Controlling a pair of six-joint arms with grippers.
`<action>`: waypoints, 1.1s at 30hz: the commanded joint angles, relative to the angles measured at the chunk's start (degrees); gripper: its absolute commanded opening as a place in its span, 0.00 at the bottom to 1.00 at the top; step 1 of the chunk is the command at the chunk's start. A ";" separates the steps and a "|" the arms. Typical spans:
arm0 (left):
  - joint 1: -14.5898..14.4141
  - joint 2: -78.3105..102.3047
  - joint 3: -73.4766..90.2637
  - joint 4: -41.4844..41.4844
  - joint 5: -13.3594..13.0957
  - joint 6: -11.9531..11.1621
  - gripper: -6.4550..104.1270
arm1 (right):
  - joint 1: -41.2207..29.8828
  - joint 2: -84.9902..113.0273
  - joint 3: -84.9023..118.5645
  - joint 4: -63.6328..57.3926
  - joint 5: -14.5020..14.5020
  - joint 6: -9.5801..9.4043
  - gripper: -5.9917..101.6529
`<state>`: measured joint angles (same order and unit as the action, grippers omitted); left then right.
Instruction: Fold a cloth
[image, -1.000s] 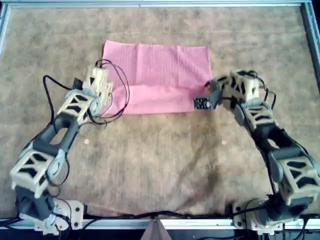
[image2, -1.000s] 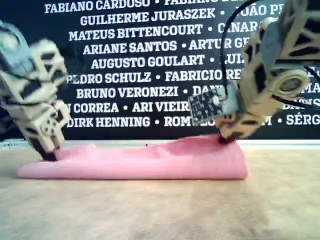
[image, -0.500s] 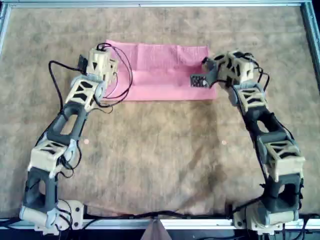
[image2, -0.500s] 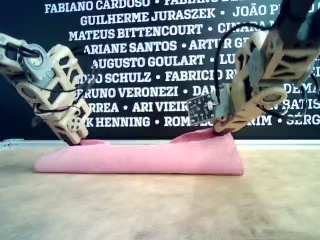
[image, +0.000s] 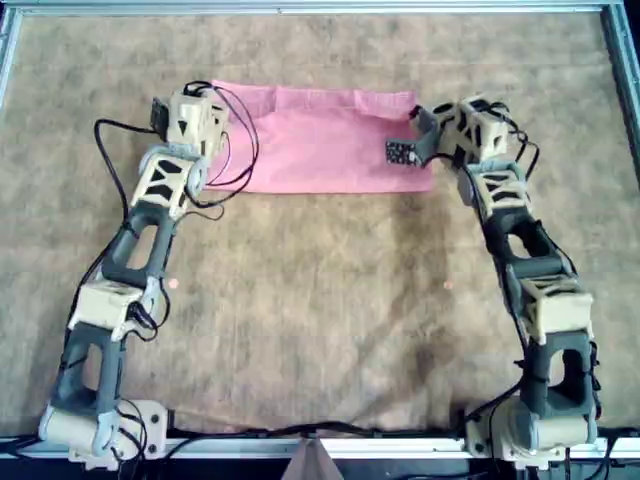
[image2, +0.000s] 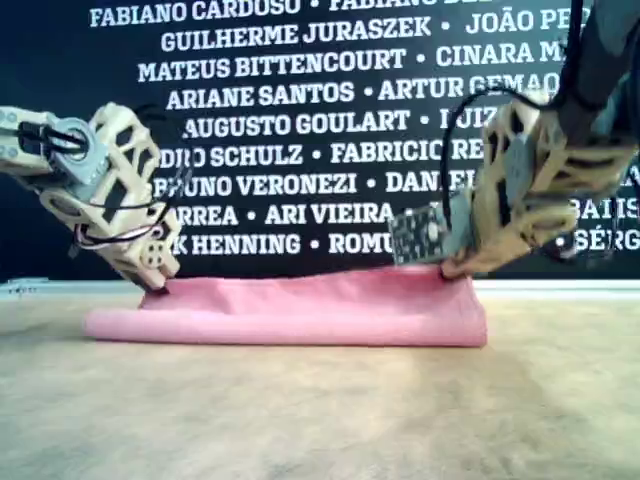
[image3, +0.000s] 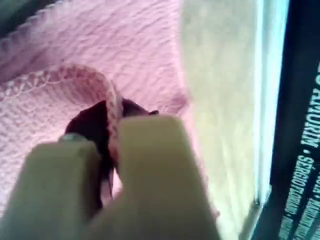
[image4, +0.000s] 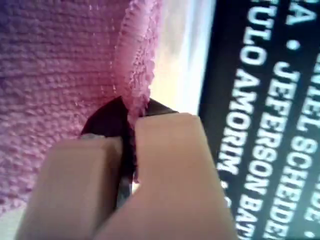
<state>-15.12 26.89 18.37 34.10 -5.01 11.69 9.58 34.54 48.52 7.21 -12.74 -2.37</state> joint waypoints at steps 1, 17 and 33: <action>1.76 -0.44 -7.29 -1.14 0.62 0.18 0.10 | -0.26 0.97 -7.91 -3.43 0.35 -0.26 0.07; 1.76 -1.93 -11.69 -1.05 -0.35 0.18 0.74 | -0.35 1.05 -12.66 -3.43 0.35 -0.26 0.71; 1.76 8.35 -10.55 0.18 -0.53 -0.26 0.75 | -4.39 17.40 -9.93 12.66 -0.44 -0.35 0.76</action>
<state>-14.77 26.10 10.90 34.45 -5.01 11.60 5.19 44.03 40.25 14.41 -12.92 -2.55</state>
